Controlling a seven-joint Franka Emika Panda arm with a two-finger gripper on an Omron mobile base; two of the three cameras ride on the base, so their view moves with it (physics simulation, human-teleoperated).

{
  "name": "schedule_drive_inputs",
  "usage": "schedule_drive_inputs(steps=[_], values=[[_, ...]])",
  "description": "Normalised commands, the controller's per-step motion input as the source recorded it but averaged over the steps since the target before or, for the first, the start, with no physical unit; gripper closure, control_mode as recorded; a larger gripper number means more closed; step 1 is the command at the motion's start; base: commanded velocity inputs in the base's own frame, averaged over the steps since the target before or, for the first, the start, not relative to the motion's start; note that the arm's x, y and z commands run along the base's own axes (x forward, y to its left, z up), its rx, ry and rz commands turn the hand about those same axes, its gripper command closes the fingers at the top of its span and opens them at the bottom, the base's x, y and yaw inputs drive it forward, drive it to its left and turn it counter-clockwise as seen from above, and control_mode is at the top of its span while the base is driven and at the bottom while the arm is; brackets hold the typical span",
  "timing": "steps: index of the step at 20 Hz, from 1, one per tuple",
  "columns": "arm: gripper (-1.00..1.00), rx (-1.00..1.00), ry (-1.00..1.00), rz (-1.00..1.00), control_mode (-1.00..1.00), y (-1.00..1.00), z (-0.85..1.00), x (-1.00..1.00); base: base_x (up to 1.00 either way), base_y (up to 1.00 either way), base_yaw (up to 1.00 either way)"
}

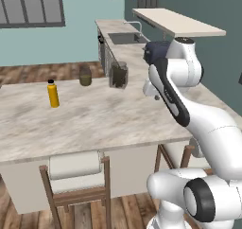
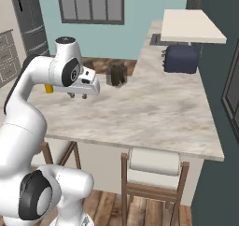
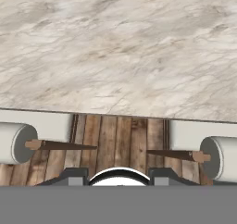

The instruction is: Pick the jar and jar from the dining table and place them in the open cabinet. Close the cabinet after placing the objects.

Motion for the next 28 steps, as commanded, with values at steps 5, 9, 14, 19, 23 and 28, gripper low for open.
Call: schedule_drive_inputs(steps=[5, 9, 14, 19, 23, 28], values=[[-1.0, 0.0, 0.0, 0.0, 1.0, 0.0, 0.0, 0.0, 0.0, 0.0, 0.0], [-1.0, 0.0, 0.0, 0.0, 1.0, 0.0, 0.0, 0.0, -0.06, 0.0, 0.0], [-1.0, 0.0, 0.0, 0.0, 1.0, 0.0, 0.0, 0.0, -0.7, 0.14, 0.0], [-1.0, 0.0, 0.0, 0.0, 1.0, 0.0, 0.0, 0.0, -1.0, 0.79, 0.01], [-1.0, 0.0, 0.0, 0.0, 1.0, 0.0, 0.0, 0.0, -0.67, 1.0, -0.05], [-1.0, 0.0, 0.0, 0.0, 1.0, 0.0, 0.0, 0.0, -0.02, 1.0, -0.28]])
